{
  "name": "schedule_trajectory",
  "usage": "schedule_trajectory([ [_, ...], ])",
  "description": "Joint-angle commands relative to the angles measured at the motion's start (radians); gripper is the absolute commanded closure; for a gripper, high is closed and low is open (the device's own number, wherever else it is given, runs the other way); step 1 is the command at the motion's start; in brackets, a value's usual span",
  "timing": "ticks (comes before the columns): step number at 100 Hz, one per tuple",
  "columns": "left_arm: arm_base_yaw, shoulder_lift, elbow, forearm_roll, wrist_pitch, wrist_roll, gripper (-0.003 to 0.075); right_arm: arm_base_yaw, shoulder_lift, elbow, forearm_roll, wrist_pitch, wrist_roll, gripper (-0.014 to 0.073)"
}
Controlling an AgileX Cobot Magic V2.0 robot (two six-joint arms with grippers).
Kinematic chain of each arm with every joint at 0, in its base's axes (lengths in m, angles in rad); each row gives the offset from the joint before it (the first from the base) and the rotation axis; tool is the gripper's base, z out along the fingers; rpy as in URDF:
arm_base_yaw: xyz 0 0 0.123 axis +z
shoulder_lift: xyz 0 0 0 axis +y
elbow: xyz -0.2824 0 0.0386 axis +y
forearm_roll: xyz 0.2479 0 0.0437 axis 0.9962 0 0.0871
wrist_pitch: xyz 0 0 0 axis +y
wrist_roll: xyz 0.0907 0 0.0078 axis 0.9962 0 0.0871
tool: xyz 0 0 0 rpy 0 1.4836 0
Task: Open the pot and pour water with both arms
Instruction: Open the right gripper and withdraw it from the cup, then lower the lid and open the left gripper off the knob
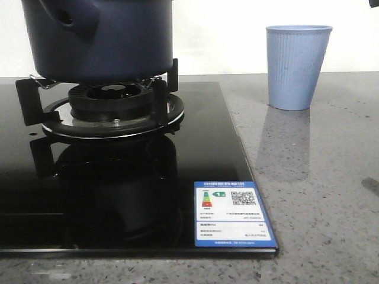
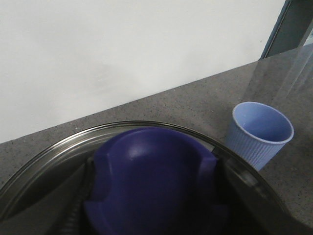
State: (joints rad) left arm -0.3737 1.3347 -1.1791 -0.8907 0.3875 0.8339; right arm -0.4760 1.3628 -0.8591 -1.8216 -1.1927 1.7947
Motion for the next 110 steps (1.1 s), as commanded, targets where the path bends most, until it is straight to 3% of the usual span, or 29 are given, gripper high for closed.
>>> schedule_trajectory([
  [1, -0.008, -0.019, -0.042, -0.043, -0.078, 0.000, 0.0404, -0.006, -0.031, -0.026, 0.062, -0.055, 0.001, -0.0060],
  [80, -0.008, 0.020, -0.042, -0.021, -0.062, 0.000, 0.0402, -0.006, -0.031, -0.026, 0.079, -0.055, 0.001, -0.0060],
  [102, -0.008, 0.020, -0.042, -0.004, -0.053, 0.000, 0.0248, -0.006, -0.031, -0.026, 0.084, -0.055, 0.001, -0.0060],
  [110, -0.008, 0.020, -0.042, -0.004, -0.053, 0.000, 0.0232, -0.006, -0.031, -0.026, 0.085, -0.055, 0.001, -0.0060],
])
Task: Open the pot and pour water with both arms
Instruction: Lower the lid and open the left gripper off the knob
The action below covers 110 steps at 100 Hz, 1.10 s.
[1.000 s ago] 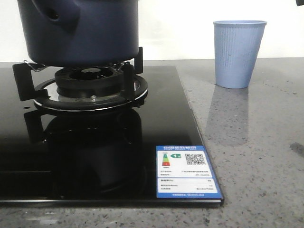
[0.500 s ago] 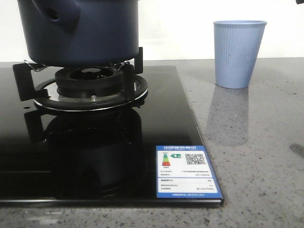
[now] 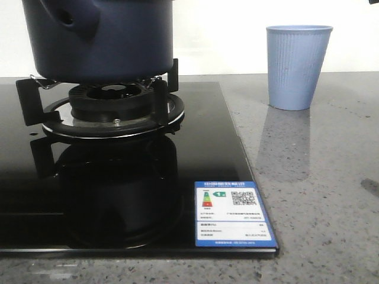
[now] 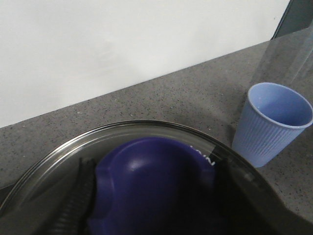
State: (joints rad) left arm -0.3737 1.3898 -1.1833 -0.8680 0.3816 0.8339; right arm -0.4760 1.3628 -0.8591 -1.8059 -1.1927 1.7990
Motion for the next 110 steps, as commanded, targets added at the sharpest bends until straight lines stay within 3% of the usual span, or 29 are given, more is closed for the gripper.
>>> schedule_trajectory([
  [1, -0.008, -0.035, -0.038, -0.027, -0.047, 0.000, 0.0232, -0.006, -0.031, -0.026, 0.069, -0.055, -0.003, -0.0060],
  [22, -0.008, -0.068, -0.044, -0.027, -0.047, 0.000, 0.0232, -0.004, -0.031, -0.026, 0.073, -0.061, 0.060, -0.0060],
  [44, 0.032, -0.223, -0.062, 0.026, -0.047, 0.000, 0.0239, -0.004, -0.045, -0.026, 0.075, -0.078, 0.114, -0.0028],
  [48, 0.050, -0.250, -0.062, 0.038, -0.045, 0.000, 0.0240, -0.004, -0.058, -0.026, 0.075, -0.078, 0.117, 0.0024],
  [56, 0.104, -0.312, -0.062, 0.061, -0.028, 0.000, 0.0284, -0.004, -0.097, -0.026, 0.075, -0.077, 0.118, 0.0207],
  [63, 0.159, -0.356, -0.062, 0.061, -0.007, -0.006, 0.0386, -0.004, -0.138, -0.026, 0.083, -0.077, 0.118, 0.0423],
  [71, 0.216, -0.395, -0.060, 0.061, 0.036, -0.008, 0.0566, -0.004, -0.187, -0.026, 0.130, -0.068, 0.121, 0.0666],
  [78, 0.256, -0.421, -0.048, 0.059, 0.067, -0.008, 0.0739, -0.004, -0.232, -0.026, 0.212, -0.034, 0.122, 0.0655],
  [94, 0.272, -0.442, 0.008, 0.016, 0.042, -0.008, 0.0739, 0.009, -0.353, -0.026, 0.361, 0.223, 0.147, 0.0649],
  [110, 0.272, -0.473, 0.058, 0.020, -0.005, -0.008, 0.0739, 0.077, -0.507, -0.026, 0.248, 0.584, 0.147, 0.0649],
])
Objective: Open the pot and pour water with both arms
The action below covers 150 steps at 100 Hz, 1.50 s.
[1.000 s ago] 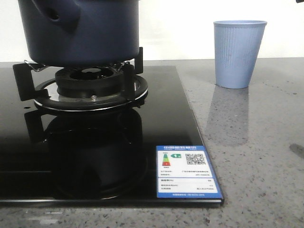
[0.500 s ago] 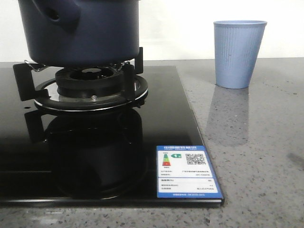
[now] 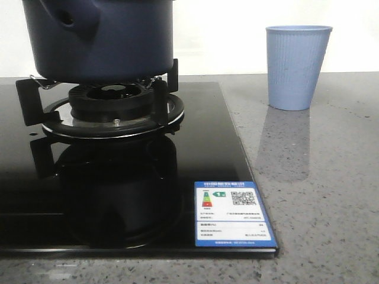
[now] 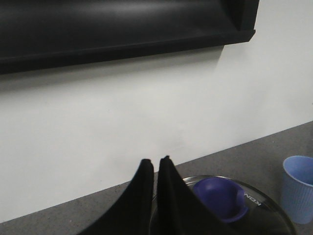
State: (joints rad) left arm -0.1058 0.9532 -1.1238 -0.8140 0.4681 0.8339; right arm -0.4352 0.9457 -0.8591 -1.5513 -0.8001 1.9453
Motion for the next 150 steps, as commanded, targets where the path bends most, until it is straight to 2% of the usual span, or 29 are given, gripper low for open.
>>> schedule_trajectory([
  [1, 0.004, -0.039, 0.002, -0.034, -0.094, -0.008, 0.0739, 0.045, -0.095, -0.026, -0.024, 0.215, 0.000, 0.0649],
  [13, 0.004, -0.092, 0.066, -0.034, -0.129, -0.008, 0.0739, 0.162, -0.179, -0.026, -0.194, 0.325, -0.015, 0.0649],
  [20, 0.004, -0.138, 0.125, -0.034, -0.149, 0.000, 0.0739, 0.247, -0.219, -0.026, -0.308, 0.328, -0.015, 0.0649],
  [29, 0.000, -0.212, 0.225, -0.034, -0.181, 0.012, 0.0739, 0.333, -0.275, 0.006, -0.306, 0.325, -0.031, 0.0649],
  [36, -0.011, -0.291, 0.318, -0.049, -0.220, 0.051, 0.0739, 0.361, -0.321, 0.048, -0.306, 0.340, -0.034, 0.0649],
  [58, -0.026, -0.609, 0.618, -0.106, -0.276, 0.061, 0.0739, 0.364, -0.477, 0.280, -0.306, 0.390, -0.034, 0.0649],
  [73, -0.026, -0.812, 0.755, -0.135, -0.264, 0.061, 0.0739, 0.364, -0.553, 0.441, -0.306, 0.397, -0.034, 0.0650],
  [86, -0.026, -0.924, 0.844, -0.153, -0.261, 0.061, 0.0739, 0.364, -0.580, 0.507, -0.306, 0.399, -0.034, 0.0650],
  [150, -0.026, -0.952, 0.860, -0.194, -0.248, 0.061, 0.0739, 0.366, -0.580, 0.518, -0.306, 0.399, -0.034, 0.0650],
])
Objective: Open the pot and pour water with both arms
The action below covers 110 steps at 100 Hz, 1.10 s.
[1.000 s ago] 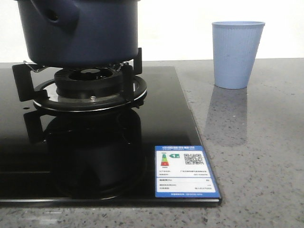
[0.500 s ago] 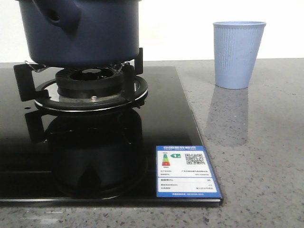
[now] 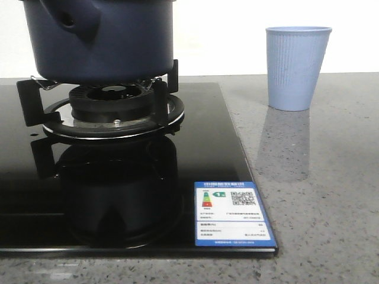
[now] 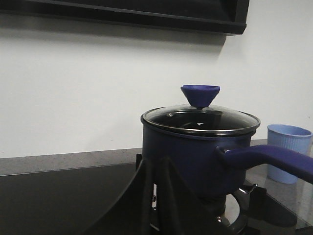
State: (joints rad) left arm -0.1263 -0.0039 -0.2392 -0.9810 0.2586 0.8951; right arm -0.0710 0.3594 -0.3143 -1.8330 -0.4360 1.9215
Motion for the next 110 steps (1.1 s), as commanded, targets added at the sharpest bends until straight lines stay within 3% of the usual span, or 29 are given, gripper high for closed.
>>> schedule_trajectory([
  [1, -0.006, 0.005, -0.024, -0.027, -0.039, 0.000, 0.0739, 0.002, 0.007, -0.027, -0.024, 0.035, -0.010, 0.0650],
  [29, -0.006, 0.005, -0.024, -0.025, -0.039, 0.000, 0.0739, 0.002, 0.007, -0.027, -0.024, 0.035, -0.010, 0.0650],
  [36, -0.004, 0.005, -0.024, 0.082, -0.034, -0.020, 0.0739, 0.002, 0.007, -0.027, -0.024, 0.035, -0.010, 0.0650],
  [41, -0.004, 0.005, -0.022, 0.227, -0.040, -0.145, 0.0739, 0.002, 0.007, -0.027, -0.024, 0.035, -0.010, 0.0650],
  [56, 0.028, 0.005, 0.041, 0.762, -0.153, -0.825, 0.0739, 0.002, 0.007, -0.027, -0.024, 0.035, -0.010, 0.0650],
  [61, 0.036, 0.005, 0.075, 0.855, -0.187, -0.933, 0.0739, 0.002, 0.007, -0.027, -0.024, 0.035, -0.010, 0.0650],
  [89, 0.047, -0.028, 0.273, 0.857, -0.305, -0.944, 0.0739, 0.002, 0.007, -0.027, -0.024, 0.035, -0.010, 0.0650],
  [110, 0.047, -0.028, 0.276, 0.878, -0.286, -0.915, 0.0739, 0.002, 0.007, -0.027, -0.024, 0.035, -0.010, 0.0650],
])
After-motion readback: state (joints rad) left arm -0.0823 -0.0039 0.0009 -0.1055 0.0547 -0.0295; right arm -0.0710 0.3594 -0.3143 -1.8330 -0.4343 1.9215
